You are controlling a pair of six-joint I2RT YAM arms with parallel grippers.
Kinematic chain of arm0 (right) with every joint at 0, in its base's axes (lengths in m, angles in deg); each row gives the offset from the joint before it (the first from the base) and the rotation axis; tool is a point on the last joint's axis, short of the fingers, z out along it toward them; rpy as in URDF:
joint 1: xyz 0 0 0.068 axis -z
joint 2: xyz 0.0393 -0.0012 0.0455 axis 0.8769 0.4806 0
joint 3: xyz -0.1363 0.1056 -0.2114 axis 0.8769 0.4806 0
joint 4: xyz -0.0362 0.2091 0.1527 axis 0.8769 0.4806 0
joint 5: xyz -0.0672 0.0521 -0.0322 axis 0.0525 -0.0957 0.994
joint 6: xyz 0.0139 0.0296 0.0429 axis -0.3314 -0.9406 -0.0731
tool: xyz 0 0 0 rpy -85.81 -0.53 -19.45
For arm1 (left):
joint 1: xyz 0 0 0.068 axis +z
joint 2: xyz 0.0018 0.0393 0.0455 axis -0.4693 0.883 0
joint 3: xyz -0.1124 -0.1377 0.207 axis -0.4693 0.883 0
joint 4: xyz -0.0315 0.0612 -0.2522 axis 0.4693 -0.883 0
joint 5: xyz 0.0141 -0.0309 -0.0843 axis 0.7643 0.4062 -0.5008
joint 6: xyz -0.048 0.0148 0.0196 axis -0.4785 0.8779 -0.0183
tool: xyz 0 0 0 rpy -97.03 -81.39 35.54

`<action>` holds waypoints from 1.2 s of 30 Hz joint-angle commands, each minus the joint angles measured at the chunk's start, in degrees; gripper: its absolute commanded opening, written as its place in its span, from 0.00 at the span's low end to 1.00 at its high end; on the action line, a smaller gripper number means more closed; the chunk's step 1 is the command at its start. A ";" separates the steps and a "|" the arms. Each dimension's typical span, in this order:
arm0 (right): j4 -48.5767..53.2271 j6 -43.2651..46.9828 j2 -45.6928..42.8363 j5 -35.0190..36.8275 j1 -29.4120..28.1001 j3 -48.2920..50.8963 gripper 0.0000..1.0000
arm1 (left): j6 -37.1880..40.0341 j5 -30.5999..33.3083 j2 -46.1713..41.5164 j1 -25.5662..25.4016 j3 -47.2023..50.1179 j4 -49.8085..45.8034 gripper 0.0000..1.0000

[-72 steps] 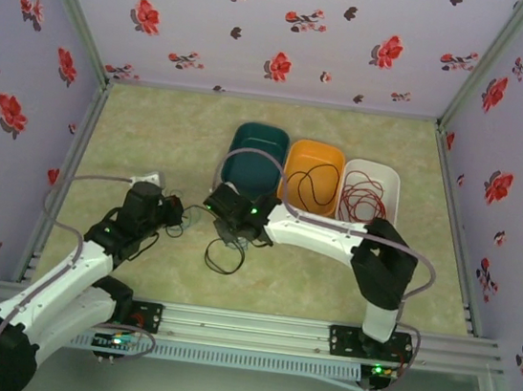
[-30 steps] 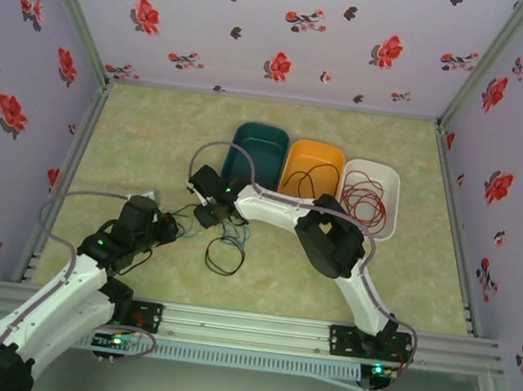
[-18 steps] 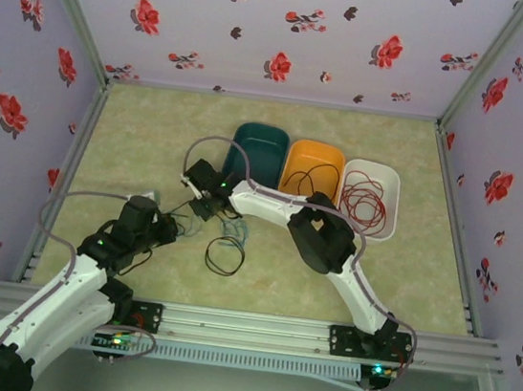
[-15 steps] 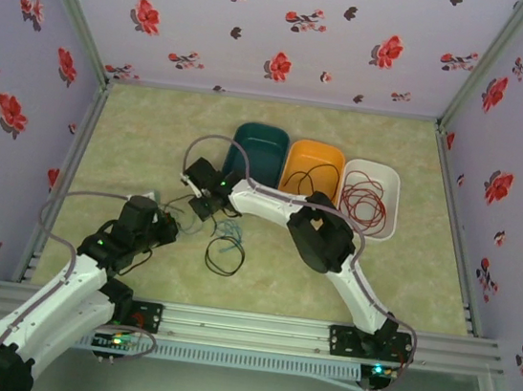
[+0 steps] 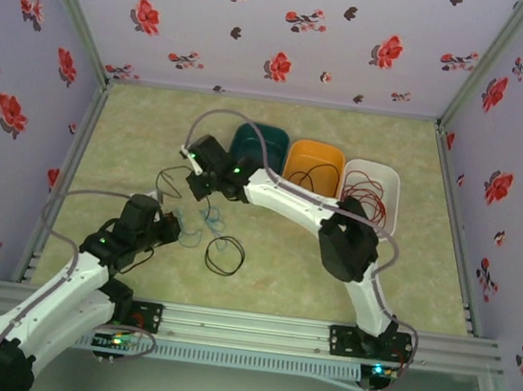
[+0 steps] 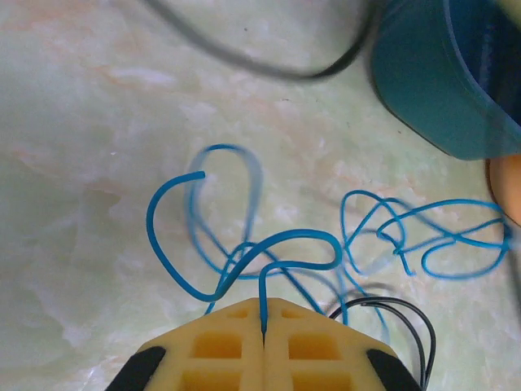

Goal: Untangle the cables

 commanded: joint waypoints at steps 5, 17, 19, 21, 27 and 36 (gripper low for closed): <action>-4.23 -3.88 -9.43 1.35 -0.11 6.21 0.00 | 2.41 -6.49 2.98 0.40 -0.92 11.46 0.00; -6.47 -8.53 -16.94 3.07 -0.82 13.48 0.00 | 5.86 -14.30 2.55 -0.24 2.59 27.97 0.10; -7.72 -8.98 -18.06 3.96 -0.94 14.73 0.00 | 6.60 -15.49 2.73 -0.64 2.28 28.61 0.20; -8.33 -9.53 -18.73 4.93 -0.87 15.56 0.00 | 6.95 -16.30 2.82 -1.22 2.10 29.20 0.34; -9.90 -11.44 -19.80 5.21 -0.96 16.98 0.00 | 5.55 -16.40 3.16 -2.11 1.72 30.46 0.54; -13.92 -13.94 -20.99 3.78 -1.13 20.09 0.00 | 0.41 -15.78 12.64 -3.24 1.03 40.94 0.74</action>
